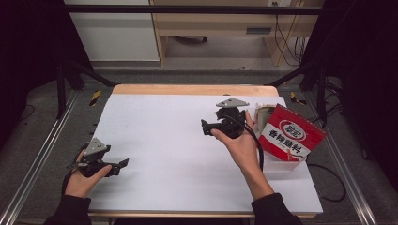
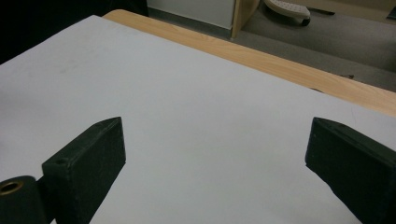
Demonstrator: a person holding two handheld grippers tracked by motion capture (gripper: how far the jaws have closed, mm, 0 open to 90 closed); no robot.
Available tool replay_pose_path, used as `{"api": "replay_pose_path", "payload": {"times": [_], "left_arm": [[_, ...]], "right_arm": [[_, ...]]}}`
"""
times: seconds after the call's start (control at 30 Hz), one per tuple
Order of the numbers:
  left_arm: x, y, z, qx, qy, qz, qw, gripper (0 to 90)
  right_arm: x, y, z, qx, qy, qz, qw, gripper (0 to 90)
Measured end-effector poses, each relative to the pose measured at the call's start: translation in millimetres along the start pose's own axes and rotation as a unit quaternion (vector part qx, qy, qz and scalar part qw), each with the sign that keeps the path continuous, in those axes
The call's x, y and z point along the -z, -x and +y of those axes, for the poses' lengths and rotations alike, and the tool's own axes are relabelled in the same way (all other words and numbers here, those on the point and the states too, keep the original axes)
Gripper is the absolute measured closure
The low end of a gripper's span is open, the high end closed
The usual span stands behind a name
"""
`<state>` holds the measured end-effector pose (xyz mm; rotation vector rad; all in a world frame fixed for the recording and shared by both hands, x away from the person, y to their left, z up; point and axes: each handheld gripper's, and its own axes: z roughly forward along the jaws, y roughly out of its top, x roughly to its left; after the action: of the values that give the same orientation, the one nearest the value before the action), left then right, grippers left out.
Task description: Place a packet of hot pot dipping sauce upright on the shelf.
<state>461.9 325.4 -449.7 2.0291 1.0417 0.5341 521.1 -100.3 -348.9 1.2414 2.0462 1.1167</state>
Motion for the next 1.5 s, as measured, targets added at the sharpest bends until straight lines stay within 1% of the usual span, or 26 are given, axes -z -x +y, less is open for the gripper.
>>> {"api": "replay_pose_path", "payload": {"times": [0.17,0.23,0.3,0.43,0.9,1.0,1.1,1.27,1.33,1.5], "left_arm": [[0.0,0.4,0.2,-0.003,-0.002,0.001,1.0000,5.7],[-0.1,0.5,0.2,-0.003,-0.002,0.000,1.0000,5.7],[-0.2,0.4,0.2,-0.003,-0.003,0.000,1.0000,5.7],[-0.1,0.3,0.2,-0.003,-0.002,0.000,1.0000,5.7],[-0.3,0.7,0.0,-0.004,-0.004,0.000,1.0000,5.7],[-0.5,0.6,-0.1,-0.004,-0.004,0.000,1.0000,5.6],[-0.4,0.3,-0.2,-0.005,-0.005,0.001,1.0000,5.6],[-0.5,0.3,-0.2,-0.006,-0.005,0.002,1.0000,5.6],[-0.4,0.1,-0.3,-0.006,-0.006,0.002,1.0000,5.6],[-0.5,-0.2,-0.5,-0.006,-0.006,0.002,1.0000,5.6]], "right_arm": [[-2.8,-1.4,-13.1,0.001,-0.008,0.000,1.0000,5.4],[-4.6,-1.9,-19.6,0.004,-0.013,-0.001,0.9999,5.5],[-6.4,-2.7,-25.5,0.000,-0.018,0.001,0.9998,5.5],[-10.9,-4.1,-38.5,0.001,-0.032,0.003,0.9995,5.6],[-24.3,-8.8,-73.1,0.002,-0.064,0.004,0.9980,6.2],[-28.7,-9.1,-77.9,0.002,-0.066,0.003,0.9978,6.3],[-32.9,-9.5,-79.6,-0.005,-0.064,0.001,0.9979,6.5],[-41.7,-9.5,-81.3,-0.010,-0.061,-0.006,0.9980,6.8],[-45.5,-9.7,-82.7,-0.017,-0.061,-0.007,0.9979,6.9],[-53.7,-12.6,-86.9,-0.021,-0.059,-0.011,0.9980,7.1]]}}
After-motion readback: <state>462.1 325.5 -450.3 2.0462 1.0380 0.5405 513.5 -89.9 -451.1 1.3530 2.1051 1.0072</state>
